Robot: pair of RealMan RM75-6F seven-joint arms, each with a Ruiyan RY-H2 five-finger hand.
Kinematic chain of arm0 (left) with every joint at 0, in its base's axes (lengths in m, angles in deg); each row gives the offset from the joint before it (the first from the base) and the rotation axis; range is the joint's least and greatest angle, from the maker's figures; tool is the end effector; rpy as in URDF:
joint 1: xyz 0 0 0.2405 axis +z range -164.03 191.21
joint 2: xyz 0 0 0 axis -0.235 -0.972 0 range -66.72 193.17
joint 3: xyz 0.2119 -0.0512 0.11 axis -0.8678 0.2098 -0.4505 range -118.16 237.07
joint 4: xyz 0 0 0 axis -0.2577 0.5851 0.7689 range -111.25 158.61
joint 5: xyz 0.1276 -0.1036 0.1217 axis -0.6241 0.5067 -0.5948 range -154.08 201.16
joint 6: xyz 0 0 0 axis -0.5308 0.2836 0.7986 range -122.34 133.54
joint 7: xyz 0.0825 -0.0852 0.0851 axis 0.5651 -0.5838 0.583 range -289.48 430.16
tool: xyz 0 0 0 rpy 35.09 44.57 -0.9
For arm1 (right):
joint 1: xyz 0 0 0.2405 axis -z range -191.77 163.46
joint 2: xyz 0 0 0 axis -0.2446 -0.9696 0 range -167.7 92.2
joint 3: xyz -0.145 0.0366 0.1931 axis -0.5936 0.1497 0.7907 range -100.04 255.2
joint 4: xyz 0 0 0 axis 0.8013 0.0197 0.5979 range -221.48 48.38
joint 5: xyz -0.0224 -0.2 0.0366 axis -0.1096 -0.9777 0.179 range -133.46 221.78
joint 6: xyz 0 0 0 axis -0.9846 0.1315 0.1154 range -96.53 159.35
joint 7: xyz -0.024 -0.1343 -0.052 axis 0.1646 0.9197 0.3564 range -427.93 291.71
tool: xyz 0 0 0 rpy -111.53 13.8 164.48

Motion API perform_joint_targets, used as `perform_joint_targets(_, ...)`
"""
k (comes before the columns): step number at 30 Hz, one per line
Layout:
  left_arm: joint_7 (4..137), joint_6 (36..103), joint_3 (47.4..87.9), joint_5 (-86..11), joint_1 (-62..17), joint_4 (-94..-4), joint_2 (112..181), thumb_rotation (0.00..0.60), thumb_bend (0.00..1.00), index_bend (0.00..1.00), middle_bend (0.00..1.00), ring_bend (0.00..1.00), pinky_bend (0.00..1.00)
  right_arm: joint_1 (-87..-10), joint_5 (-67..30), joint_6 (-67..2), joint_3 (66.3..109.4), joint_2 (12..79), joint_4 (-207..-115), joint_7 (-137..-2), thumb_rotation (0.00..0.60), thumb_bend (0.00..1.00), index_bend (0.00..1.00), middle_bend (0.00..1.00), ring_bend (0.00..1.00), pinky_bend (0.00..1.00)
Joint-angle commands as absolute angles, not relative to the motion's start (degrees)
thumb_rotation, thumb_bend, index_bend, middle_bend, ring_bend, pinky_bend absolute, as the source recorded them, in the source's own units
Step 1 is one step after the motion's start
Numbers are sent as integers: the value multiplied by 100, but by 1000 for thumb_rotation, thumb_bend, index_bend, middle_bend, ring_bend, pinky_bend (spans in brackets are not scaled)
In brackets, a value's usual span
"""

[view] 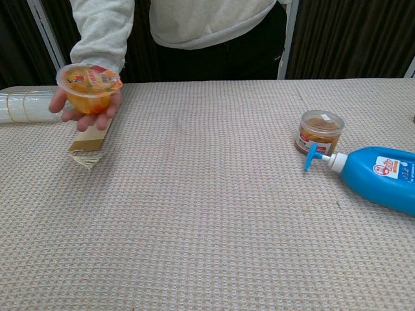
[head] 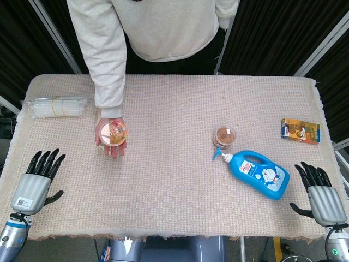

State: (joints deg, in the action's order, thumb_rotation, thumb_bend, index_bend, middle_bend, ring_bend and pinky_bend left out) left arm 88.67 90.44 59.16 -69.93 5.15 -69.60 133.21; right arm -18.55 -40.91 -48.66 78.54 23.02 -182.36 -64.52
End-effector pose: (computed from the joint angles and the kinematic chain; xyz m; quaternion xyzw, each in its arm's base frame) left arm -0.2597 0.1842 0.1124 -0.6885 -0.2831 -0.3590 0.5630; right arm -0.3025 -0.1708 0.1560 0.6227 -0.4090 0.3305 0.5793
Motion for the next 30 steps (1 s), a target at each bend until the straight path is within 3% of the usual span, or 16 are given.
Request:
perform_joint_targets(1,8867,9047,5916,-6996,516,-6962,13321,600,43,52,0,0,0,-1857,-4090,-4864,7854,2299,-18239,-6452,600,97,55,0,0,0)
perform_joint_targets(17,8938,8769,5948,-6776,435,-7147,13239,600,44,53,0,0,0,-1859,-4092,-4861,7853,2304,-18252,-6441,600,97,55,0,0,0)
perform_joint_targets(25,9598,8232,6502,-6254,-95,-7810,13051,600,79,54,0,0,0,-1866,-4080,-4847,7855,2314,-18260,-6410,600,97,55,0,0,0)
perform_joint_targets(30,10295,7573,7011,-5327,-643,-8418,12984,600,96,76,0,0,0,-1855,-4064,-4857,7860,2285,-18243,-6476,600,96,55,0,0,0)
